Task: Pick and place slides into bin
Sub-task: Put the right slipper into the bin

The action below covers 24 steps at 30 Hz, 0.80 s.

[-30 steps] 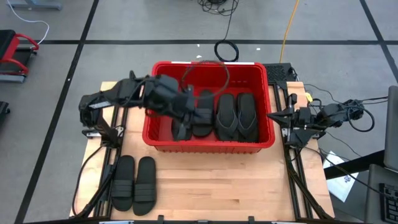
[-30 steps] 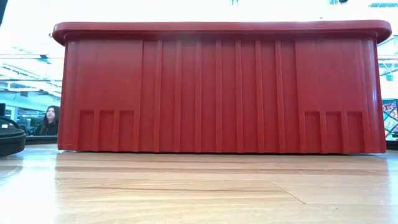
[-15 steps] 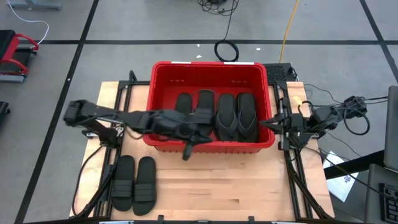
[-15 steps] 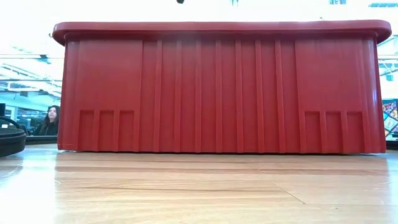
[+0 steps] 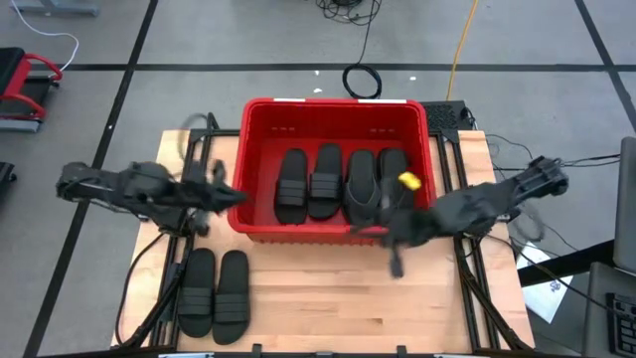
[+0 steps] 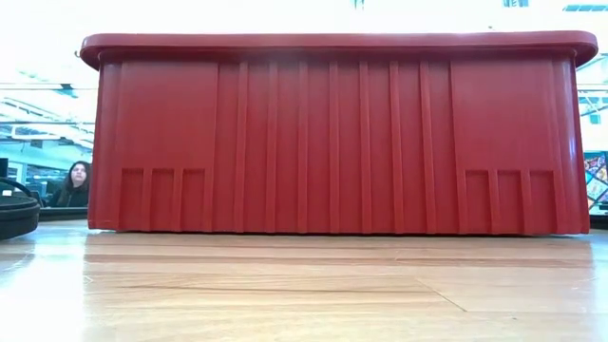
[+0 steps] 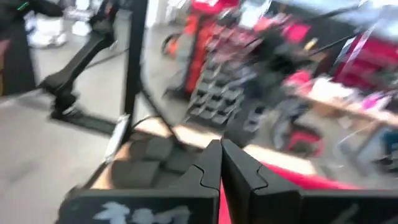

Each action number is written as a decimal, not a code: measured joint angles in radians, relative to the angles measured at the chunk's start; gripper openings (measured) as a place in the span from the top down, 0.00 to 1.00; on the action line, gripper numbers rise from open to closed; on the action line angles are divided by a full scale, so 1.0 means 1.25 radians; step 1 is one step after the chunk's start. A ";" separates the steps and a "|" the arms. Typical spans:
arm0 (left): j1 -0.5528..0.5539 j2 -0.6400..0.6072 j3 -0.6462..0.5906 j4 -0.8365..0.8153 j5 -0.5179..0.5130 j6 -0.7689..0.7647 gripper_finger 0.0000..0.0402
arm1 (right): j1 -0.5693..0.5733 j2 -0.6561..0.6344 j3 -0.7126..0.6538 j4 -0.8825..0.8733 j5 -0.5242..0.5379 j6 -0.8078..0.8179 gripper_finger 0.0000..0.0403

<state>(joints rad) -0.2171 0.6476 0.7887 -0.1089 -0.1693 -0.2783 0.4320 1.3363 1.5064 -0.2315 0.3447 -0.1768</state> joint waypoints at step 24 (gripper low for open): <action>0.031 -0.219 -0.001 -0.312 -0.183 -0.124 0.99 | -0.201 0.682 0.421 0.132 -0.427 0.199 0.88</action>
<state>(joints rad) -0.1780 0.3740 0.7879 -0.4988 -0.3977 -0.4332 0.1811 2.1887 2.0330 -0.0670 -0.1884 0.0716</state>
